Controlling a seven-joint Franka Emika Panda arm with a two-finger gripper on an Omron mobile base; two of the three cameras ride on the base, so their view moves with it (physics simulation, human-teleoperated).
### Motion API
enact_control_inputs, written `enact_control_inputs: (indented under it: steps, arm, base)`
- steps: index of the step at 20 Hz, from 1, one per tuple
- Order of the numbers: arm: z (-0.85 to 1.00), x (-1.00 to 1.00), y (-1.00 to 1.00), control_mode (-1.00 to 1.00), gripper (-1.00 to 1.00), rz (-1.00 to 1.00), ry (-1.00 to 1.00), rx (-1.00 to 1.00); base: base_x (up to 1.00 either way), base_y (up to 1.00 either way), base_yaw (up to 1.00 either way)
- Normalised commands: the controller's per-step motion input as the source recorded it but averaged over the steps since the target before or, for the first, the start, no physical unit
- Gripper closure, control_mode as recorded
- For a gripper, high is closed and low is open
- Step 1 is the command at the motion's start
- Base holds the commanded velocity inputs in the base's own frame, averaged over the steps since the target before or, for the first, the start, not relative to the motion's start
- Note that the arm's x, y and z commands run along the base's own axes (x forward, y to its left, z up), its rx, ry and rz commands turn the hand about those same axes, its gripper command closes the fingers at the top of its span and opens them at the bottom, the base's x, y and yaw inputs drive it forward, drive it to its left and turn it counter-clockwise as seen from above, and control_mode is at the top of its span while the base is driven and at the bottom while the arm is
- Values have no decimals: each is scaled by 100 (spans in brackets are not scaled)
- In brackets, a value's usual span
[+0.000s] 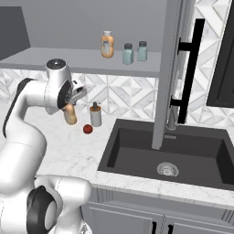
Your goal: Put the shaker and condiment bottle from the counter next to their counterparts in the cabinet.
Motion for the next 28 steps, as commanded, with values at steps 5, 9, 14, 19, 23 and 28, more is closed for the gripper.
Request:
enact_control_inputs:
  steps: [5, 9, 14, 19, 23, 28]
  arm:
    - [58, -15, -3, -100, 100, -13, -16, 6]
    - [51, -23, -7, -100, 100, -16, -19, 9]
    - [52, -26, -10, -100, 100, -20, -13, 8]
    - [52, -35, -12, -100, 100, -20, -11, 4]
    - [55, -31, -10, -100, 100, -18, -8, 3]
    - [50, -20, -4, -100, 100, -14, -7, 7]
  base:
    - [0, 0, 0]
    - [0, 0, 0]
    - [0, 0, 0]
    - [0, 0, 0]
    - [0, 0, 0]
    - [0, 0, 0]
